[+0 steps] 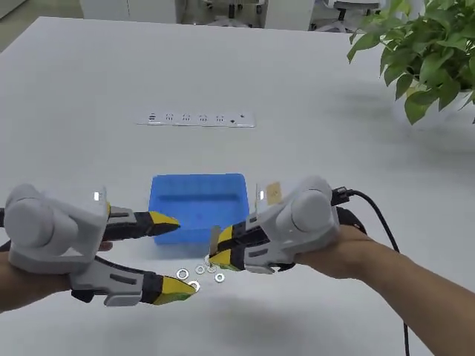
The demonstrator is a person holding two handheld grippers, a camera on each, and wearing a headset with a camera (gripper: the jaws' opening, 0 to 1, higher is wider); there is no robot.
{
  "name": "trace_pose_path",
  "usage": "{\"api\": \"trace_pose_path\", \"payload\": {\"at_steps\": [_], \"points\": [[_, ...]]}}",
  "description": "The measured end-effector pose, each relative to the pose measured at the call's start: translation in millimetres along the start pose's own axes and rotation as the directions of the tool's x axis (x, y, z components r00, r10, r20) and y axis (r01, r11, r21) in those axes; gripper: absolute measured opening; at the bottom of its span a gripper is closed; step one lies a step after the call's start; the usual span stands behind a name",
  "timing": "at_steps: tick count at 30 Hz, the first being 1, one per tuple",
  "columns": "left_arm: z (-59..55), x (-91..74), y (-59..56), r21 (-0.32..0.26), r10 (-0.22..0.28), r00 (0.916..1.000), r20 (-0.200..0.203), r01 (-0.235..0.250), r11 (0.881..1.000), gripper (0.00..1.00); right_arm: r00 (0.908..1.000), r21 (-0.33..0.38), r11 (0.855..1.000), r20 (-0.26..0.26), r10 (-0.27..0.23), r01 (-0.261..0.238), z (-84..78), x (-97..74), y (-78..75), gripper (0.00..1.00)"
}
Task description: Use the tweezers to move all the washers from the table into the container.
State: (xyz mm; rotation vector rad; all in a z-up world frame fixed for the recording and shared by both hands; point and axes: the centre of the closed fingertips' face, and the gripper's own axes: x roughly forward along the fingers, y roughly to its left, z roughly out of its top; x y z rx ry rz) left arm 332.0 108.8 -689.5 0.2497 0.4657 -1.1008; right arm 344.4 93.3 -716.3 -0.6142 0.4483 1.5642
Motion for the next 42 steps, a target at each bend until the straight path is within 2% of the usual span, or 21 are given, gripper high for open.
{"api": "trace_pose_path", "payload": {"at_steps": [9,22,31,42], "points": [[-6.0,-11.5,6.5,-0.066,0.059,0.9980,0.023,-0.057,0.996,0.77,1.0000,-0.030,1.000,0.000,0.009,-0.009,13.2,-10.1,-9.5,0.08],[-9.4,-22.9,7.0,-0.083,0.113,0.9925,0.048,-0.108,0.991,0.91,0.9999,-0.064,0.998,-0.008,0.013,-0.013,24.1,-18.6,-36.3,0.08],[-11.8,-27.3,4.4,-0.097,0.112,0.9921,0.057,-0.106,0.990,0.98,0.9999,-0.075,0.997,-0.011,0.010,-0.011,21.3,-14.9,-55.0,0.08],[-14.6,-29.8,5.5,-0.095,0.113,0.9921,0.055,-0.107,0.990,0.99,0.9998,-0.063,0.998,-0.015,-0.010,0.009,8.2,-4.9,-78.3,0.08]]}}
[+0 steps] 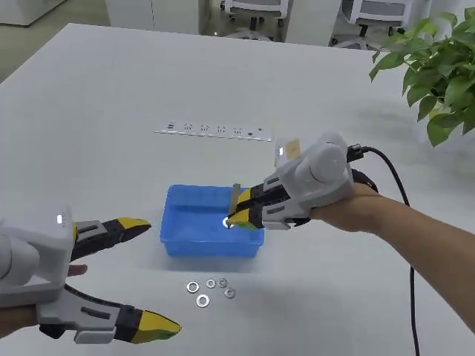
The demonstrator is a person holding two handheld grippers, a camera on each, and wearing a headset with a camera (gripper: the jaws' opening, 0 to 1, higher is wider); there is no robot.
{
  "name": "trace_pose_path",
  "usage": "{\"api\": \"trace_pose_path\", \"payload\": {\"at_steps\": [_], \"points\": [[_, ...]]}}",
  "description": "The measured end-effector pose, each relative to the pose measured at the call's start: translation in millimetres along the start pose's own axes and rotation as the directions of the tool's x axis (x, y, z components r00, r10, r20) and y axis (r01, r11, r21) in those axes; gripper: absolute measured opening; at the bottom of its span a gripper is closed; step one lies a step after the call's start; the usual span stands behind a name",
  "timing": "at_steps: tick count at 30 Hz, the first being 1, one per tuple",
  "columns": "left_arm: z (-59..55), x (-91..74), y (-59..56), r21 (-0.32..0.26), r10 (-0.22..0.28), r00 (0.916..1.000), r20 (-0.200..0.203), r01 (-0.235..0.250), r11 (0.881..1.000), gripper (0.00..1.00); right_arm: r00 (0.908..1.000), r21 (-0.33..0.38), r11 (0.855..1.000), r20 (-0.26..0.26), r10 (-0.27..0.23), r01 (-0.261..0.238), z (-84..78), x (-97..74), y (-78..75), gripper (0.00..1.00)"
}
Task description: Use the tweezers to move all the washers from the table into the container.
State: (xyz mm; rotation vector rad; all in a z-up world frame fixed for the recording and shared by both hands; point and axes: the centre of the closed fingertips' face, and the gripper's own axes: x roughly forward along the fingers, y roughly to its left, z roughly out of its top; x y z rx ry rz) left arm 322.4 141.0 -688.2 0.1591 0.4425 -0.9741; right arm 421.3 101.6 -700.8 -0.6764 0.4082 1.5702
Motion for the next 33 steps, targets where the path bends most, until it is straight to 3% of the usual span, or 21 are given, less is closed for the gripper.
{"api": "trace_pose_path", "payload": {"at_steps": [19,33], "points": [[1.9,1.3,13.0,-0.011,0.014,0.9999,0.010,-0.014,1.000,0.97,0.9996,0.037,0.999,-0.017,0.022,-0.021,-21.9,23.9,-14.0,0.08],[11.2,17.9,29.9,0.002,-0.010,0.9999,0.006,0.010,1.000,0.83,0.9987,0.073,0.996,-0.021,0.046,-0.044,-35.6,37.7,-17.9,0.09]]}}
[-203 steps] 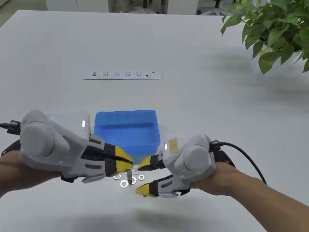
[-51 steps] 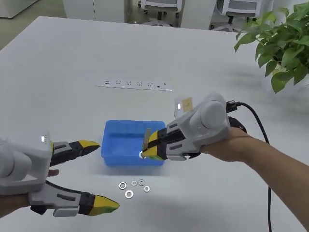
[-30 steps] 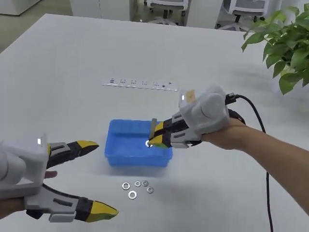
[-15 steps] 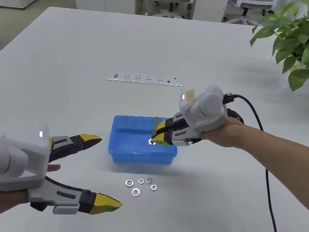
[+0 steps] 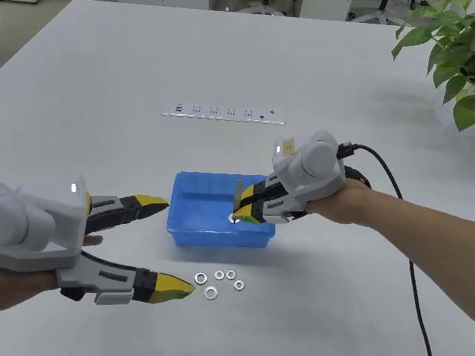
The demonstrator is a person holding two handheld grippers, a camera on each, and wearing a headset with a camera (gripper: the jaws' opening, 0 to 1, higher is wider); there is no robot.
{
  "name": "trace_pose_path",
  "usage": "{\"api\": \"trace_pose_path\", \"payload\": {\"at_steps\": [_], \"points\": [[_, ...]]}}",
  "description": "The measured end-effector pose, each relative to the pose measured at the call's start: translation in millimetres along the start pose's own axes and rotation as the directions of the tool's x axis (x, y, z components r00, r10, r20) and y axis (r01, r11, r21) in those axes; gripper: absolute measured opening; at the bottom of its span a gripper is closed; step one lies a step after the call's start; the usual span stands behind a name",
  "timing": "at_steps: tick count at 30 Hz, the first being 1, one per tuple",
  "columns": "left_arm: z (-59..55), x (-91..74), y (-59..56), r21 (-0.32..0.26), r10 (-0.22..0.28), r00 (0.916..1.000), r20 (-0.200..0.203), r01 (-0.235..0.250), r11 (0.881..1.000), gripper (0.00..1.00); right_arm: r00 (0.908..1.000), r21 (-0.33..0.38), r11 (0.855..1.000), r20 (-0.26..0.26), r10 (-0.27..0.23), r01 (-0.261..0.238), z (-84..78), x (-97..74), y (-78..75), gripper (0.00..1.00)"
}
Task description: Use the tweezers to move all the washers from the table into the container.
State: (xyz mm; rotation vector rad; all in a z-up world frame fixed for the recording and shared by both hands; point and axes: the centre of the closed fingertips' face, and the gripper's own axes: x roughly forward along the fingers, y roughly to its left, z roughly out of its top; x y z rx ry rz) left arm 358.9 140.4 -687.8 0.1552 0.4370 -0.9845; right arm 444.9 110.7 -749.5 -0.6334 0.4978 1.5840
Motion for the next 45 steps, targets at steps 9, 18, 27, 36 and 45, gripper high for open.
{"api": "trace_pose_path", "payload": {"at_steps": [9,18,27,36,45], "points": [[12.7,13.1,11.7,0.035,-0.017,0.9998,0.006,0.016,0.999,0.70,0.9999,0.012,1.000,-0.005,0.016,-0.016,-4.9,5.7,1.1,0.09],[27.7,32.0,22.3,0.071,-0.041,0.9991,0.012,0.040,0.997,0.52,0.9996,0.016,1.000,-0.012,0.025,-0.025,-9.1,7.5,2.7,0.09],[35.2,53.8,28.4,0.104,-0.072,0.9974,-0.004,0.072,0.992,0.40,0.9993,0.016,0.999,-0.013,0.034,-0.034,-10.0,7.7,4.5,0.09],[42.3,71.9,37.2,0.132,-0.083,0.9965,-0.011,0.084,0.988,0.28,0.9993,0.007,0.999,-0.016,0.034,-0.034,-10.3,7.6,4.9,0.09],[40.8,83.4,40.9,0.146,-0.092,0.9954,-0.026,0.095,0.985,0.16,0.9992,0.000,0.999,-0.018,0.036,-0.036,-10.9,7.6,4.9,0.09]]}}
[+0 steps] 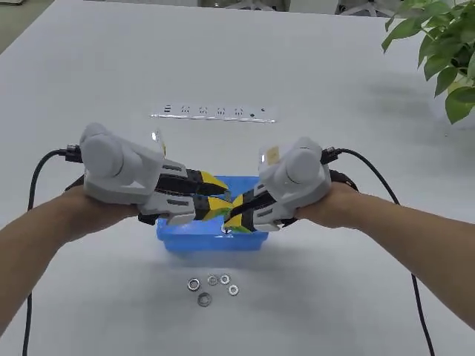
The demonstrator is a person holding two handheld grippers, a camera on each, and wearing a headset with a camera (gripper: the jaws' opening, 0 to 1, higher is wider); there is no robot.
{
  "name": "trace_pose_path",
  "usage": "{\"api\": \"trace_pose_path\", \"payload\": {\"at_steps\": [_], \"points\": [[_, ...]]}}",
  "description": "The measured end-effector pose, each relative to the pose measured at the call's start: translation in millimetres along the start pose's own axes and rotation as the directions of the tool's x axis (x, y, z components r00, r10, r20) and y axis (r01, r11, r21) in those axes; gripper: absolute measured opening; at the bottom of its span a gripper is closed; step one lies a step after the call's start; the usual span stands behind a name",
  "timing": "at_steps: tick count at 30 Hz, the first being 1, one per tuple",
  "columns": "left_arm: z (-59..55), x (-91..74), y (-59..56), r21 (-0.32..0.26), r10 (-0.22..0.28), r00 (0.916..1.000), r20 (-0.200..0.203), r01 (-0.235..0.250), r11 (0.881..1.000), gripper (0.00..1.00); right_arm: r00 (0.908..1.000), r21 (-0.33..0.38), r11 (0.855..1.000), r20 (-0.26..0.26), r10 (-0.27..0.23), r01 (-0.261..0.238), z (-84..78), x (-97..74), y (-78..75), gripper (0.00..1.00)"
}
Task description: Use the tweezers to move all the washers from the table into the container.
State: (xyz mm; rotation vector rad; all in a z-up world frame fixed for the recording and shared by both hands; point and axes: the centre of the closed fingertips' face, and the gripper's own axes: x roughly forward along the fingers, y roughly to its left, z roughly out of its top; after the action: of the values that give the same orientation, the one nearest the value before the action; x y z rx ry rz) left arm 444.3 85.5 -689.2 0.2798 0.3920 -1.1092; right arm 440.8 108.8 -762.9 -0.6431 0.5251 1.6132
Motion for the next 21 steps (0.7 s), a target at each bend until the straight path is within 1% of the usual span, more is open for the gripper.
{"api": "trace_pose_path", "payload": {"at_steps": [4,6,11,13,18,21], "points": [[-1.5,1.8,0.5,-0.001,-0.005,1.0000,-0.005,0.005,1.000,0.11,1.0000,-0.002,1.000,0.001,0.001,-0.001,0.1,0.0,0.2,0.10],[-2.4,2.2,1.0,-0.001,-0.005,1.0000,-0.008,0.005,1.000,0.07,1.0000,-0.002,1.000,0.002,0.003,-0.003,0.0,-0.1,0.5,0.10],[-1.5,2.1,0.6,0.011,-0.006,1.0000,-0.007,0.006,1.000,0.07,1.0000,-0.005,1.000,0.001,0.003,-0.003,0.0,-0.2,0.0,0.10],[-1.5,1.9,1.4,0.018,-0.002,1.0000,-0.008,0.003,1.000,0.06,1.0000,0.007,1.000,0.005,0.004,-0.004,0.3,-0.1,-0.1,0.10],[-0.2,1.1,2.4,0.019,0.000,1.0000,-0.004,0.000,1.000,0.06,1.0000,-0.005,1.000,0.004,-0.004,0.004,1.0,-1.3,-1.4,0.11],[1.6,1.0,3.2,0.017,0.004,1.0000,0.000,-0.004,1.000,0.06,0.9999,0.014,1.000,0.011,-0.007,0.007,2.2,-3.0,-2.7,0.12]]}}
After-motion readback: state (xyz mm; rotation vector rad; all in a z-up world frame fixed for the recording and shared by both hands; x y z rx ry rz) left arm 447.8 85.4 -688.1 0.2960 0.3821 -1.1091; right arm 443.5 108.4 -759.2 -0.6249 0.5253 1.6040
